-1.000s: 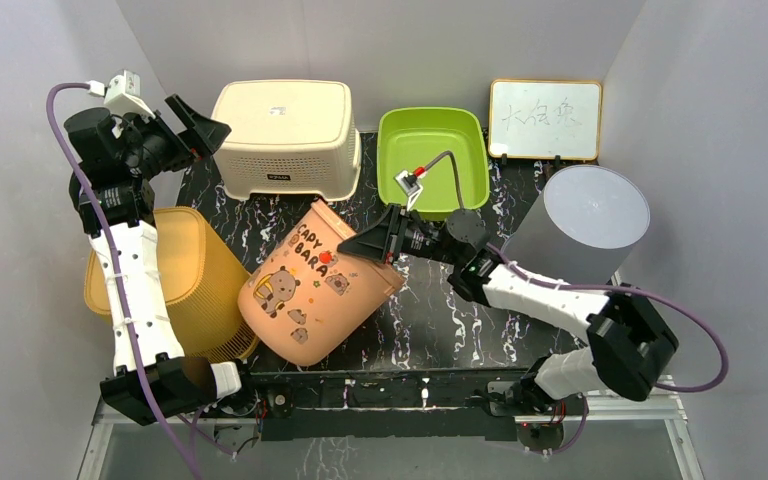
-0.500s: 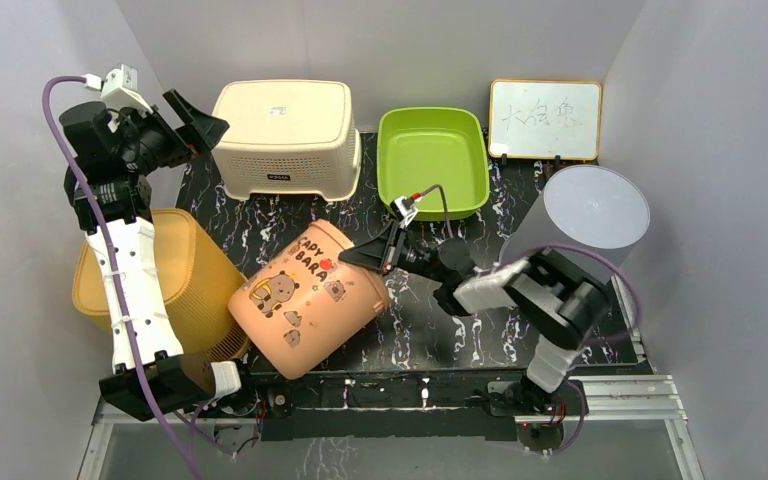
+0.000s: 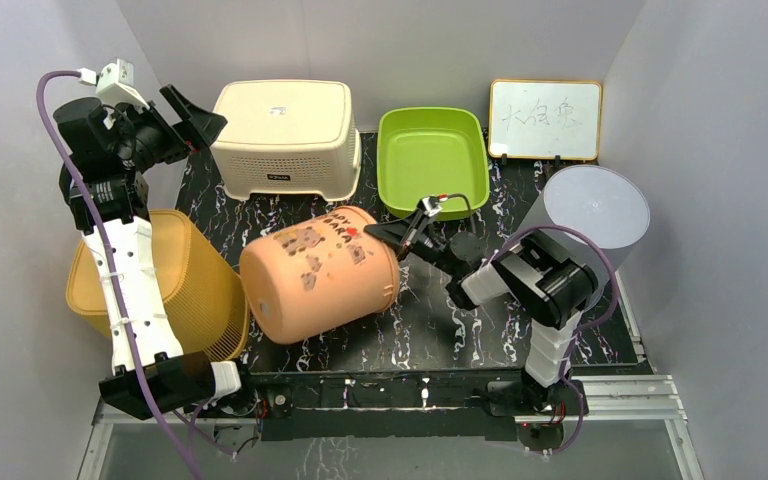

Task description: Turn the large container upside down

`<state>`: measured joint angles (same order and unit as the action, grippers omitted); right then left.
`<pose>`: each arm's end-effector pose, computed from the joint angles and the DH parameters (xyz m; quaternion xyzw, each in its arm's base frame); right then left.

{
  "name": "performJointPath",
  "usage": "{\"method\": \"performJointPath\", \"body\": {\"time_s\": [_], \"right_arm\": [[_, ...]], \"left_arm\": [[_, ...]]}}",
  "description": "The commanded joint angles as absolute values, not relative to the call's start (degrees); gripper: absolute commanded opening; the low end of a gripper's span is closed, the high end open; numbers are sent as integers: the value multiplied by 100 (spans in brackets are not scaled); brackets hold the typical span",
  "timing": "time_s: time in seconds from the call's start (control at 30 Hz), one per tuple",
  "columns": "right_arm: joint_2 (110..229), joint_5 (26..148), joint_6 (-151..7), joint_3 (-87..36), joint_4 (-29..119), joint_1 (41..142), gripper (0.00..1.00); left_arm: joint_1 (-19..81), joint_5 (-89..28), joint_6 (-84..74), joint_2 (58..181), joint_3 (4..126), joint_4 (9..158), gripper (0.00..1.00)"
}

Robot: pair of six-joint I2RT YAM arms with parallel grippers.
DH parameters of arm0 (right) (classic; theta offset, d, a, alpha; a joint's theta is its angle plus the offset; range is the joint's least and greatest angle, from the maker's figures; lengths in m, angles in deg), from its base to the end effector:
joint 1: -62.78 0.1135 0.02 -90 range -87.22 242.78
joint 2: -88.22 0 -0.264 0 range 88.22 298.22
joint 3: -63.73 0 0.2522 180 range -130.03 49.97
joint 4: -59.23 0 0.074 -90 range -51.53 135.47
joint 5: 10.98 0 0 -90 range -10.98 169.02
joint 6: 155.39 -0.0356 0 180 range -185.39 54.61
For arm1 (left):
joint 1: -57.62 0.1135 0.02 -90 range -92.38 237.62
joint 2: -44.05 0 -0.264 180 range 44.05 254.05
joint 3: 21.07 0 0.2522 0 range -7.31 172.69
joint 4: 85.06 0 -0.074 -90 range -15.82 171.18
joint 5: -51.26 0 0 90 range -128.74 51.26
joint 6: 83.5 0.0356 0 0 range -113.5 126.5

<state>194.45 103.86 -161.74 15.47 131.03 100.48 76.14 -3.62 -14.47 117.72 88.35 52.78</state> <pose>0.2526 0.2141 0.1786 0.1474 0.6081 0.7595 0.1779 0.2463 0.0609 0.5027 -0.0509 0.7369 -0.2385 0.6305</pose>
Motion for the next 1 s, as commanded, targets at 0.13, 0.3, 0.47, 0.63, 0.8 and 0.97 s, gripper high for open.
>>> {"method": "performJointPath", "body": {"time_s": [0.13,0.3,0.47,0.63,0.8,0.97], "right_arm": [[20247,11076,-15957,2120,14950,9251,18],[20538,11172,-15757,2179,14951,9031,25],[20690,11144,-15615,2115,14927,8994,29],[20748,11176,-15417,1938,14714,8994,38],[20659,11171,-14986,1558,13954,8992,44],[20113,10934,-14059,1384,12513,9000,46]], "left_arm": [[7599,-367,-1341,11716,9018,5158,98],[7599,-374,-1325,11670,8857,5218,98],[7599,-384,-1301,11667,8733,5241,98],[7601,-336,-1301,11690,8663,5274,98],[7599,-332,-1290,11666,8513,5351,98],[7598,-332,-1235,11710,8419,5350,98]]}}
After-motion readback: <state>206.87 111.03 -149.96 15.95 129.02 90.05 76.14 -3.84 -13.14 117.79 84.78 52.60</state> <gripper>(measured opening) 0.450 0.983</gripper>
